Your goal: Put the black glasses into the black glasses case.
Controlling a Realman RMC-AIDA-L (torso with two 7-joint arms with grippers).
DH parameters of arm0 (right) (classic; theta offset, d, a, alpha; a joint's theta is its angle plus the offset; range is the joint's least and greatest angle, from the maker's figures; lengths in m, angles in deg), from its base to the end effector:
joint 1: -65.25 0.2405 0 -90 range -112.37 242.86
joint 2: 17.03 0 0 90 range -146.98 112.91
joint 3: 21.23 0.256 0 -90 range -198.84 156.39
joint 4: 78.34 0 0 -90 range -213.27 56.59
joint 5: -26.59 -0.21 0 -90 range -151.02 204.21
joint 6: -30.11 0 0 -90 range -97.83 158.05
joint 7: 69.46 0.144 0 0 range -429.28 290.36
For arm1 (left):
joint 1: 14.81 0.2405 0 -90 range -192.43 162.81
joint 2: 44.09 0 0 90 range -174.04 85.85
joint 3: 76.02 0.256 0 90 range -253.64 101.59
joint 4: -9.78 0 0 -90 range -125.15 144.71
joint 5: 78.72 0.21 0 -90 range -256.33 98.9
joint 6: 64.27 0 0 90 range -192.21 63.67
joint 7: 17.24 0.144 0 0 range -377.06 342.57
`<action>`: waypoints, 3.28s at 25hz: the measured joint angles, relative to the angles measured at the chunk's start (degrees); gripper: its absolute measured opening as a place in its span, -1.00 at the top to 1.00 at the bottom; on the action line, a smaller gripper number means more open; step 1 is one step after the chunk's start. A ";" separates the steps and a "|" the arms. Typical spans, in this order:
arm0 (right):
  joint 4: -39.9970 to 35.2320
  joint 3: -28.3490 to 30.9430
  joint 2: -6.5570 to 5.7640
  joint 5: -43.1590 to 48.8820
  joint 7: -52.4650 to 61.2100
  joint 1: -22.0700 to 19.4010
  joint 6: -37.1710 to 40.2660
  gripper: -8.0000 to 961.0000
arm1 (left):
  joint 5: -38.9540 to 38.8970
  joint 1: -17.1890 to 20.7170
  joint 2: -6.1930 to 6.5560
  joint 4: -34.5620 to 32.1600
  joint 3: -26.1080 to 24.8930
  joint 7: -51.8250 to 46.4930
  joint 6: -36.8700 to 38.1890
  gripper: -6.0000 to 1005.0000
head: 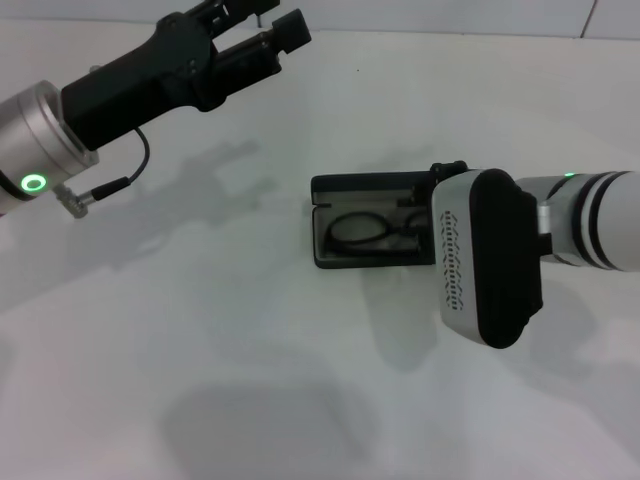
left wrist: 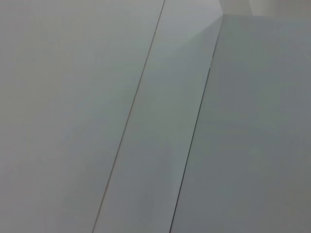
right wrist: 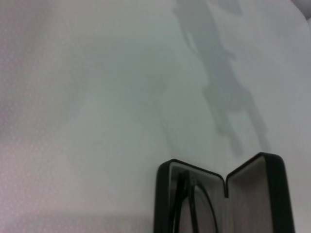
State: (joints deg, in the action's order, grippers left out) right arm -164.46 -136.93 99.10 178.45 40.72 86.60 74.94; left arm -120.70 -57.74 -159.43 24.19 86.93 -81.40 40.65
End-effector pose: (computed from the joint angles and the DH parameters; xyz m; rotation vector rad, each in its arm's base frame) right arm 0.1418 0.3285 -0.0785 -2.5013 -0.6718 -0.4103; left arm -0.2167 0.3460 0.0235 -2.4066 -0.5021 -1.4461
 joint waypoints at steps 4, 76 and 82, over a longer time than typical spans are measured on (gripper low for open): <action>-2.73 1.56 -0.09 -1.41 0.13 -0.97 3.20 0.46 | 0.45 0.07 0.01 0.00 0.00 -0.05 0.09 -0.57; 51.79 68.36 -0.46 -53.93 -53.66 2.87 63.34 -0.30 | 29.00 -0.49 0.31 -4.62 -0.01 25.68 7.37 -0.56; 54.98 67.68 -0.23 -53.50 -55.96 7.54 61.98 -0.36 | 29.85 3.78 0.30 -3.81 0.00 28.92 8.59 -0.56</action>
State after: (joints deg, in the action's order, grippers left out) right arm -109.48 -69.25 98.87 124.95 -15.24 94.14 136.91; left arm -90.85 -53.96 -159.13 20.38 86.92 -52.48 49.24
